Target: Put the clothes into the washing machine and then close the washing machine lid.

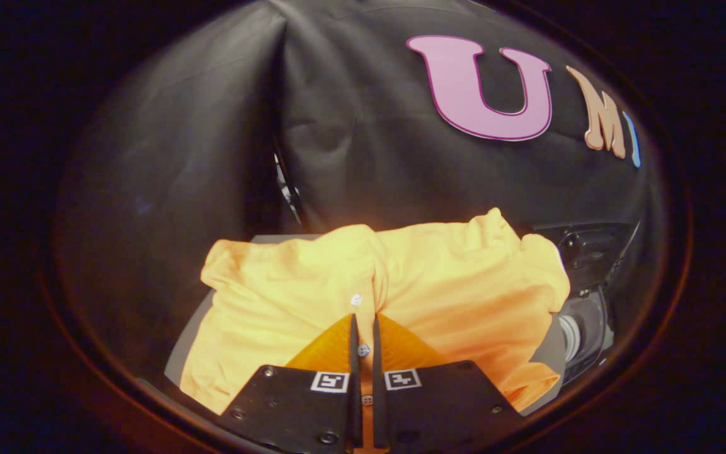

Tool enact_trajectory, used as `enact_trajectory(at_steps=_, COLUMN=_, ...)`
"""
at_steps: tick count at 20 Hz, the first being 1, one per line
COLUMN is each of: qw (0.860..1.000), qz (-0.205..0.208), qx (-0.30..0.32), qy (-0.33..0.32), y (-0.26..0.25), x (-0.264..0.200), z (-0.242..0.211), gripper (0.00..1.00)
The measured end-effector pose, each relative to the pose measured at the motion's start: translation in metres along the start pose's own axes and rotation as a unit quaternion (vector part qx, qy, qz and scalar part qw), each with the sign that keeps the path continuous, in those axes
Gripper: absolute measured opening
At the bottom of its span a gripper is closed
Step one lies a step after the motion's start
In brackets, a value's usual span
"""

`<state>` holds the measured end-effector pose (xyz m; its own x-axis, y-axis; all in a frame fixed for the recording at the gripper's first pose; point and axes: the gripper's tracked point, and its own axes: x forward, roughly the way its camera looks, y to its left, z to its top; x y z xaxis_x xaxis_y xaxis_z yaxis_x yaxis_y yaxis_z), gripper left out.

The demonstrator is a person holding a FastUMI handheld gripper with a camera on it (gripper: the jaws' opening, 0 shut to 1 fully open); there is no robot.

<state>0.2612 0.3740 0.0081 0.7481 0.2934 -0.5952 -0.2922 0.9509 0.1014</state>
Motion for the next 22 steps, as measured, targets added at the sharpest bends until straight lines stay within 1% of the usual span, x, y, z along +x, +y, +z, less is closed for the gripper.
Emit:
enact_trajectory(at_steps=1, qw=1.0, qz=0.013, qx=-0.012, qy=-0.014, y=-0.001, x=-0.005, z=0.005, gripper=0.05)
enact_trajectory(at_steps=2, qw=0.998, qz=0.03, qx=-0.023, qy=-0.051, y=0.003, x=-0.01, z=0.019, gripper=0.04)
enact_trajectory(at_steps=5, qw=0.992, qz=0.042, qx=-0.05, qy=-0.107, y=0.004, x=-0.051, z=0.058, gripper=0.03)
enact_trajectory(at_steps=7, qw=0.986, qz=0.033, qx=-0.07, qy=-0.145, y=-0.001, x=-0.082, z=0.089, gripper=0.03)
enact_trajectory(at_steps=10, qw=0.976, qz=0.026, qx=-0.066, qy=-0.205, y=0.001, x=-0.135, z=0.133, gripper=0.03)
enact_trajectory(at_steps=11, qw=0.975, qz=0.026, qx=-0.064, qy=-0.212, y=-0.001, x=-0.148, z=0.138, gripper=0.03)
enact_trajectory(at_steps=14, qw=0.969, qz=-0.011, qx=-0.079, qy=-0.234, y=-0.031, x=-0.179, z=0.156, gripper=0.03)
enact_trajectory(at_steps=16, qw=0.963, qz=-0.024, qx=-0.073, qy=-0.26, y=-0.056, x=-0.192, z=0.168, gripper=0.03)
enact_trajectory(at_steps=17, qw=0.956, qz=-0.034, qx=-0.07, qy=-0.283, y=-0.069, x=-0.206, z=0.173, gripper=0.03)
enact_trajectory(at_steps=19, qw=0.936, qz=-0.061, qx=-0.063, qy=-0.341, y=-0.093, x=-0.232, z=0.196, gripper=0.03)
enact_trajectory(at_steps=21, qw=0.919, qz=-0.086, qx=-0.057, qy=-0.381, y=-0.112, x=-0.254, z=0.208, gripper=0.03)
enact_trajectory(at_steps=22, qw=0.913, qz=-0.096, qx=-0.054, qy=-0.393, y=-0.121, x=-0.263, z=0.213, gripper=0.03)
